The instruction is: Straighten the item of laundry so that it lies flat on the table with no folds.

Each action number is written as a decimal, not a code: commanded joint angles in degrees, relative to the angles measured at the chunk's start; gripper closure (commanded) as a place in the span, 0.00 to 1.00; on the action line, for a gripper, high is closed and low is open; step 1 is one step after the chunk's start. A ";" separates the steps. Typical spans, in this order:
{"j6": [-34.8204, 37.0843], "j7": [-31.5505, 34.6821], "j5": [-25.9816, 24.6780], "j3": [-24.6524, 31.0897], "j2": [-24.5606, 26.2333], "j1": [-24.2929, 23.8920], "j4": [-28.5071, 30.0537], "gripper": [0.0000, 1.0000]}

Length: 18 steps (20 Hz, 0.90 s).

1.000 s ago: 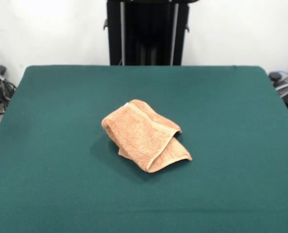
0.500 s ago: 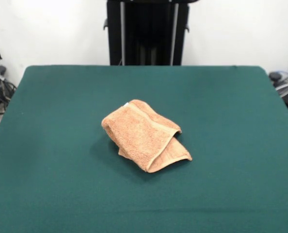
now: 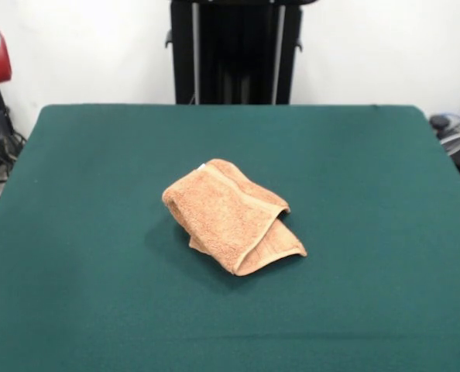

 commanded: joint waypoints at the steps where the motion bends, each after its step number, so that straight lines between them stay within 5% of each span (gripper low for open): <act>1: 6.06 20.27 1.69 -1.44 4.38 3.11 -4.28 0.00; 6: 6.24 21.31 1.66 -1.24 4.98 3.67 -5.17 0.00; 8: 4.70 20.50 1.65 -1.20 1.99 2.73 -0.63 0.00; 9: 2.06 17.37 1.56 -1.24 -3.15 -0.28 7.38 0.00; 10: 2.12 17.47 1.50 -1.27 -3.31 -0.18 7.50 0.00; 11: 0.52 14.58 1.49 -1.52 -7.69 -2.82 13.66 0.00; 18: -0.19 11.33 0.25 -0.98 -12.19 -7.45 19.02 0.00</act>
